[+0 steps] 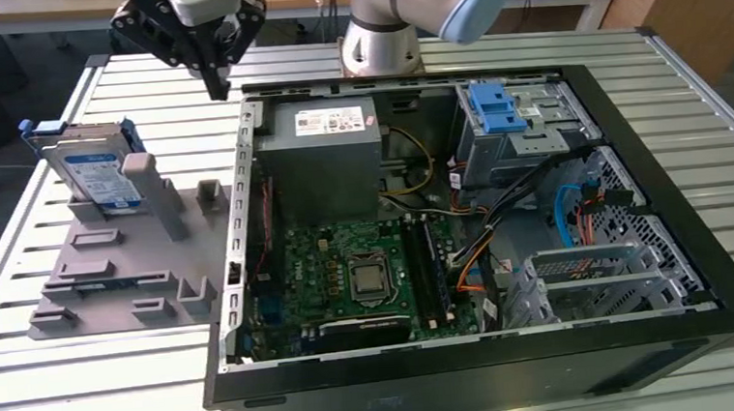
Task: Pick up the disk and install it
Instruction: 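Reach for the disk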
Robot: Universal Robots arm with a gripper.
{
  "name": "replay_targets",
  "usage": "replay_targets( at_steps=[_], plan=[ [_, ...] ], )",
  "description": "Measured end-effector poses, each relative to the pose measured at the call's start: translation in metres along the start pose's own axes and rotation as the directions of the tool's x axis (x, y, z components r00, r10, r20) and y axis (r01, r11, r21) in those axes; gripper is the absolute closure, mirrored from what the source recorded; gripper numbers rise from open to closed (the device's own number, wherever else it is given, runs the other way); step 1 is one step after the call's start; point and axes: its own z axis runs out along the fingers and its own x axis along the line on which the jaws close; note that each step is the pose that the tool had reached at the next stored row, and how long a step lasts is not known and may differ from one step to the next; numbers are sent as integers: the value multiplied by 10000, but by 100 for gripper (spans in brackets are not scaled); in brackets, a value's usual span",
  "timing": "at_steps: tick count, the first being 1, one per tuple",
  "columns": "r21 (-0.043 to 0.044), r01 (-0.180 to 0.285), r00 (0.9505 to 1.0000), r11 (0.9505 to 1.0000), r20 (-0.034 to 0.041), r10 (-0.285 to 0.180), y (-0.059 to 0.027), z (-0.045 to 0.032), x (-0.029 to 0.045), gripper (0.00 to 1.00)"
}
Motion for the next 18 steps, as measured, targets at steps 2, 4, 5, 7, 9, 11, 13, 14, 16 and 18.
replay_targets(
  at_steps=[2,4,5,7,9,11,13,14,16,18],
  plan=[
    [0,-2,10000,10000,0,2,4,3,71,89],
    [0,-1,10000,10000,0,1,7,5,143,89],
    [0,0,10000,10000,0,0,10,6,177,89],
    [0,-2,10000,10000,0,2,17,9,240,89],
    [0,-2,10000,10000,0,2,30,13,302,89],
    [-1,0,10000,10000,1,0,61,19,368,89],
    [0,-2,10000,10000,0,2,92,23,435,89],
    [1,0,10000,10000,-1,0,106,25,469,89],
    [-1,-2,10000,10000,0,2,130,30,532,89],
    [1,-2,10000,10000,-2,2,153,34,595,89]
  ],
)
